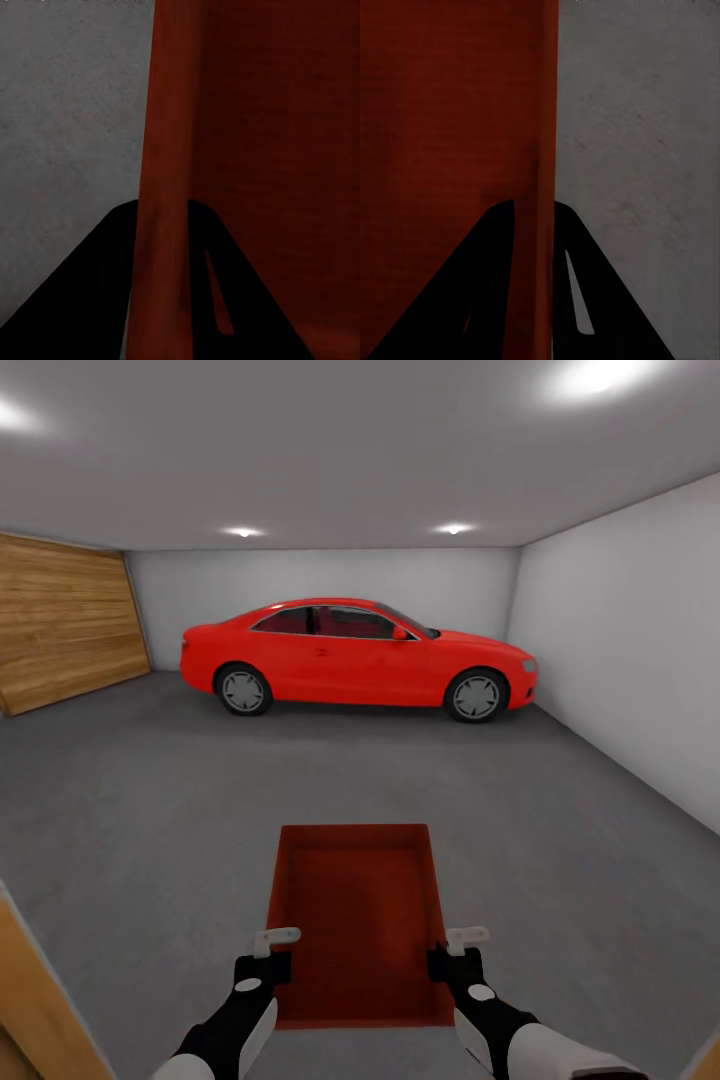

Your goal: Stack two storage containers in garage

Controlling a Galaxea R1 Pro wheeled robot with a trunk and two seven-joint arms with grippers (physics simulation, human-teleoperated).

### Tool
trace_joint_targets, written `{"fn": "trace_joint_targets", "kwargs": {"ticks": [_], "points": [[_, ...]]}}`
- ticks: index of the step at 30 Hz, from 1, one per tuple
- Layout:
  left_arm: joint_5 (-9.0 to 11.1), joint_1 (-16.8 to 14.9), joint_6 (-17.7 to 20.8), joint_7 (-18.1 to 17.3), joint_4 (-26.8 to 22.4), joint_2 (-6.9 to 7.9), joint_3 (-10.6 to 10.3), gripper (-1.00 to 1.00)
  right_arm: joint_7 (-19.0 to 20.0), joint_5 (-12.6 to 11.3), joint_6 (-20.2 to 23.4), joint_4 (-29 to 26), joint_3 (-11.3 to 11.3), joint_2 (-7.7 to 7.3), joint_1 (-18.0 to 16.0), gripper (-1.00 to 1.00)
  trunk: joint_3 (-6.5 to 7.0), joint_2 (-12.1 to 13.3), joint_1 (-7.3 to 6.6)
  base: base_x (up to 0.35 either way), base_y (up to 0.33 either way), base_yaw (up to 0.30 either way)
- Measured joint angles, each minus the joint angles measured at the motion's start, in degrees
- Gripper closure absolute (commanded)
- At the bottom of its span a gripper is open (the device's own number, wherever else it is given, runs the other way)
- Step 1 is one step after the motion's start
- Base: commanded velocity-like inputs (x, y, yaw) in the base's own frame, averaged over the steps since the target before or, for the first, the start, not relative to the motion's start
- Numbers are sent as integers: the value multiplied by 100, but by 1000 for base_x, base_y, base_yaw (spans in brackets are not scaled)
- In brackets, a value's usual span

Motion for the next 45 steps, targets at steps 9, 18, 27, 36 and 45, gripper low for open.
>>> {"fn": "trace_joint_targets", "kwargs": {"ticks": [9,18,27,36,45], "points": [[3,-1,0,0,3,1,-2,100,2,-12,5,-1,9,0,0,100,0,0,0,322,0,0],[1,-1,0,0,5,0,2,100,4,-3,6,0,2,-1,0,100,0,0,0,322,0,0],[1,-5,0,0,6,0,-1,100,3,-2,6,-4,-1,-1,0,100,0,0,0,321,0,0],[1,-2,0,0,4,0,1,100,3,-1,6,-3,0,-1,0,100,0,0,0,322,0,0],[0,-1,0,0,6,-1,4,100,3,-3,6,-1,2,-1,0,100,0,0,0,322,0,0]]}}
